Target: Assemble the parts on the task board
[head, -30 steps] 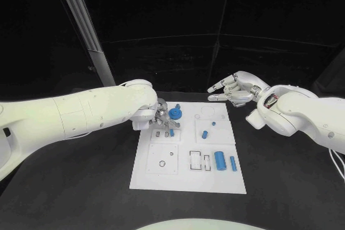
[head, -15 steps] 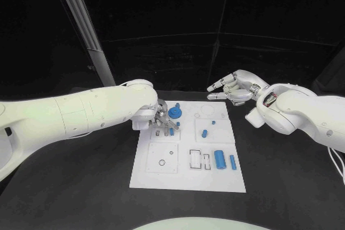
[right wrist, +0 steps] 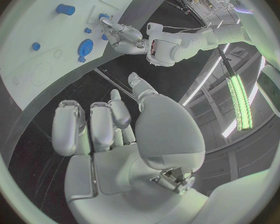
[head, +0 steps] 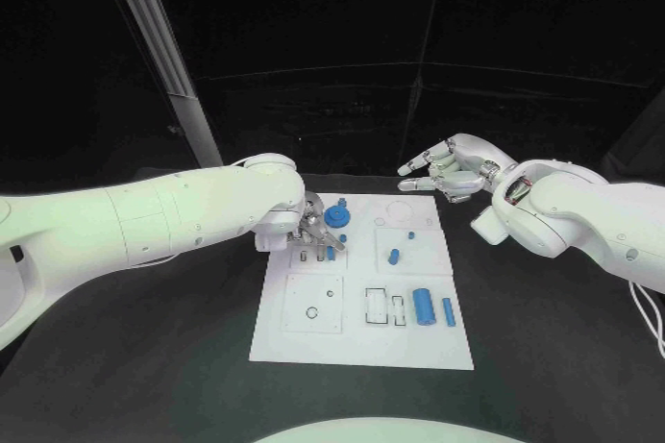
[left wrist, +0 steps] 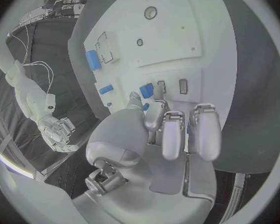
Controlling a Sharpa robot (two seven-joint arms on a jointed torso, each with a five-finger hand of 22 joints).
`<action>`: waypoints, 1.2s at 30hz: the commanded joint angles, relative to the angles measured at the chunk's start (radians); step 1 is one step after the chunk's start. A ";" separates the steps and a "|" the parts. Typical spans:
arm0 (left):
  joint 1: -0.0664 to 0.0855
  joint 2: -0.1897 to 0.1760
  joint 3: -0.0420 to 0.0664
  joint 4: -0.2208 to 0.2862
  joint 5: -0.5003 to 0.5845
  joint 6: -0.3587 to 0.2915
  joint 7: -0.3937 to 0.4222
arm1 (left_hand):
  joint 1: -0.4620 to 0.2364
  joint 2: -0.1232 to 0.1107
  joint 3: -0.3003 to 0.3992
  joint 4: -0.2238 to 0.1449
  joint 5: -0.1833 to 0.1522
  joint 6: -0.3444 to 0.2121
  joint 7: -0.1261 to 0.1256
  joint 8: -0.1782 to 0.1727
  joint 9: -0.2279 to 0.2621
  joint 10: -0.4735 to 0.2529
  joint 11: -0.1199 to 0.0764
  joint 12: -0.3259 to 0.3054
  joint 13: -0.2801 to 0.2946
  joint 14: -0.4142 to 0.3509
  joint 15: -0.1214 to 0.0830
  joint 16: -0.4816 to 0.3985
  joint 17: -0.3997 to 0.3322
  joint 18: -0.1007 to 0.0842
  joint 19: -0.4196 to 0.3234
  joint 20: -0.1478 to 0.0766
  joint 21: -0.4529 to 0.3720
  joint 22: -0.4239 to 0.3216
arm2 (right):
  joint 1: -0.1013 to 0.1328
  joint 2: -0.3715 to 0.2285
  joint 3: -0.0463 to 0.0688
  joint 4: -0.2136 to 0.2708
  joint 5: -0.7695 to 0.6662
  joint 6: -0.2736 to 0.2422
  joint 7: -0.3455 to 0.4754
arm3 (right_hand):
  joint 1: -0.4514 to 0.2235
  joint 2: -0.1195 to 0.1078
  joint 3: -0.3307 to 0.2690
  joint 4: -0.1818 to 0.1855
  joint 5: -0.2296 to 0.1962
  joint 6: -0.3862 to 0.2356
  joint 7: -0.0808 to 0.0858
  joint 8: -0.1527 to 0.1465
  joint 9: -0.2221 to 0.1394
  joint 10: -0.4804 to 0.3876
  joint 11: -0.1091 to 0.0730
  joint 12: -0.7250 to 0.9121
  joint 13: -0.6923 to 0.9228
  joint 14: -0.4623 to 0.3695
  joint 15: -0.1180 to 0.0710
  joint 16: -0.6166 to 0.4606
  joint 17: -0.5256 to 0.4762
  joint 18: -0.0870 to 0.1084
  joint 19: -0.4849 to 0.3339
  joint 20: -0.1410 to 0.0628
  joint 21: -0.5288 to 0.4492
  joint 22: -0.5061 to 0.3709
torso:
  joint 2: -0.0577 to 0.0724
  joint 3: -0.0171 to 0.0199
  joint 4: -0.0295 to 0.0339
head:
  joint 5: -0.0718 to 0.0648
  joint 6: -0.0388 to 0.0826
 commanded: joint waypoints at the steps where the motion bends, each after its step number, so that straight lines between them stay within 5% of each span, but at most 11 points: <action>1: 0.001 0.002 0.000 0.003 -0.005 -0.019 0.015 | 0.013 0.001 0.003 -0.009 0.007 0.012 -0.001 0.010 0.008 0.007 -0.004 0.004 0.005 0.088 0.001 0.006 0.207 -0.020 0.003 0.004 0.007 0.053 | 0.002 0.002 0.001 0.000 0.000 0.007 0.001 | -0.006 0.008 -0.001 -0.005 0.007 0.007 0.002 -0.004 0.000 0.005 -0.002 -0.002 -0.002 0.013 -0.006 -0.003 -0.001 0.013 -0.004 -0.003 -0.004 -0.001 | 0.001 -0.0002 -0.0004 | 0.001 -0.001; 25: 0.000 0.005 0.000 0.003 -0.004 -0.019 0.029 | 0.091 0.019 0.045 -0.110 0.100 0.005 -0.015 0.028 0.075 0.009 -0.017 -0.007 0.012 0.088 -0.011 0.007 0.208 -0.020 0.003 -0.008 0.006 0.058 | 0.002 0.009 0.001 -0.010 0.000 0.016 -0.003 | -0.006 0.008 -0.001 -0.005 0.007 0.007 0.002 -0.004 0.000 0.005 -0.002 -0.002 -0.002 0.013 -0.006 -0.003 -0.001 0.013 -0.004 -0.003 -0.004 -0.001 | 0.001 0.0001 -0.0005 | -0.004 -0.007; 36: 0.000 0.006 0.000 0.000 -0.004 0.001 0.018 | 0.110 0.014 0.047 -0.147 0.114 0.004 -0.017 0.025 0.082 0.008 -0.019 -0.013 0.012 0.088 -0.013 0.008 0.209 -0.020 0.002 -0.010 0.005 0.058 | 0.002 0.010 0.001 -0.010 0.000 0.017 -0.003 | -0.006 0.008 -0.001 -0.005 0.007 0.007 0.002 -0.004 0.000 0.005 -0.002 -0.002 -0.002 0.013 -0.006 -0.003 -0.001 0.013 -0.004 -0.003 -0.004 -0.001 | 0.000 0.0003 0.0004 | -0.006 -0.009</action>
